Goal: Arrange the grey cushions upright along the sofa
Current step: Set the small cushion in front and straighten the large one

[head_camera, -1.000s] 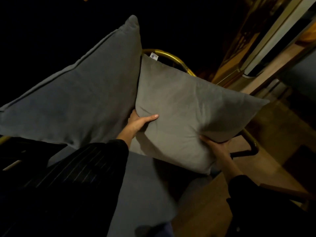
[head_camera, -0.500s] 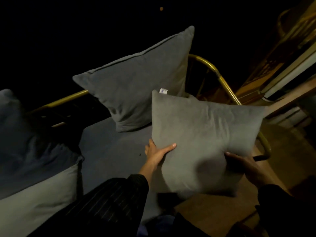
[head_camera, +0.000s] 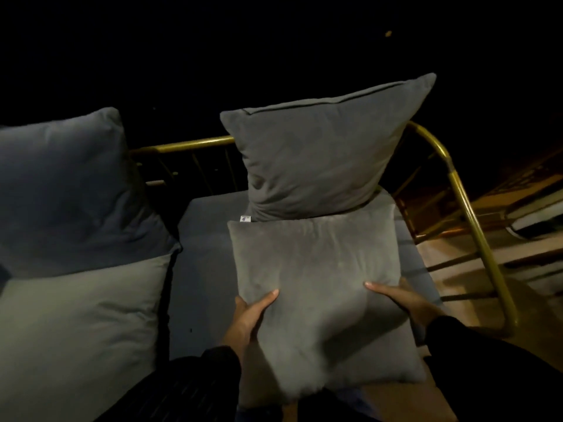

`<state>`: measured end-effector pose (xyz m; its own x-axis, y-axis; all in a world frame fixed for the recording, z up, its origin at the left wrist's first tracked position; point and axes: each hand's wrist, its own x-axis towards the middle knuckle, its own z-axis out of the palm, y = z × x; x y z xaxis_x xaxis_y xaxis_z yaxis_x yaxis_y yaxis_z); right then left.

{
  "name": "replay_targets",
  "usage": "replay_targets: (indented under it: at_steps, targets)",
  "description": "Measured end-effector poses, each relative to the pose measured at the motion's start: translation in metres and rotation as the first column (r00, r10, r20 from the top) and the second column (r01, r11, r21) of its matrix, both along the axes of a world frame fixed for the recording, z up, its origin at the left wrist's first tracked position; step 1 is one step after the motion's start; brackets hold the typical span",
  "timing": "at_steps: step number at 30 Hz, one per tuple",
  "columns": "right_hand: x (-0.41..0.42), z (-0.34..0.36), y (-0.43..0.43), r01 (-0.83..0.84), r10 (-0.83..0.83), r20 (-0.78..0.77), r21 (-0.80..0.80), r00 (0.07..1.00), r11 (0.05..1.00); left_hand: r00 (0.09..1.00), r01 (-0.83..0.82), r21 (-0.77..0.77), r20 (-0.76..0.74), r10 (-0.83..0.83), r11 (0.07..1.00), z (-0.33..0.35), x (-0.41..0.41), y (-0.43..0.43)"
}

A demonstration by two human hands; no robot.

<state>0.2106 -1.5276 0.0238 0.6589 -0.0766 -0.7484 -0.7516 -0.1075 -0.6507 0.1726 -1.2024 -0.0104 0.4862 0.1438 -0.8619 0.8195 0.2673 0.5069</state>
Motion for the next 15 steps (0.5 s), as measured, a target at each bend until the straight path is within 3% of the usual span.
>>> replay_targets:
  at_steps: [4,7,15]
  targets:
    - [0.028,-0.02,-0.016,-0.061,0.06,-0.018,-0.047,0.998,0.997,0.996,-0.091,0.029,-0.016,0.091,0.995,-0.009,0.011,-0.018]
    - [0.05,-0.033,-0.036,-0.105,0.106,-0.042,0.033,0.993,0.994,0.986,-0.163,0.034,-0.034,0.164,0.986,-0.025,0.018,-0.036]
    - [0.085,-0.067,-0.064,-0.094,0.105,-0.089,0.12,0.99,0.988,0.985,-0.145,0.139,-0.071,0.155,0.98,-0.039,0.059,-0.061]
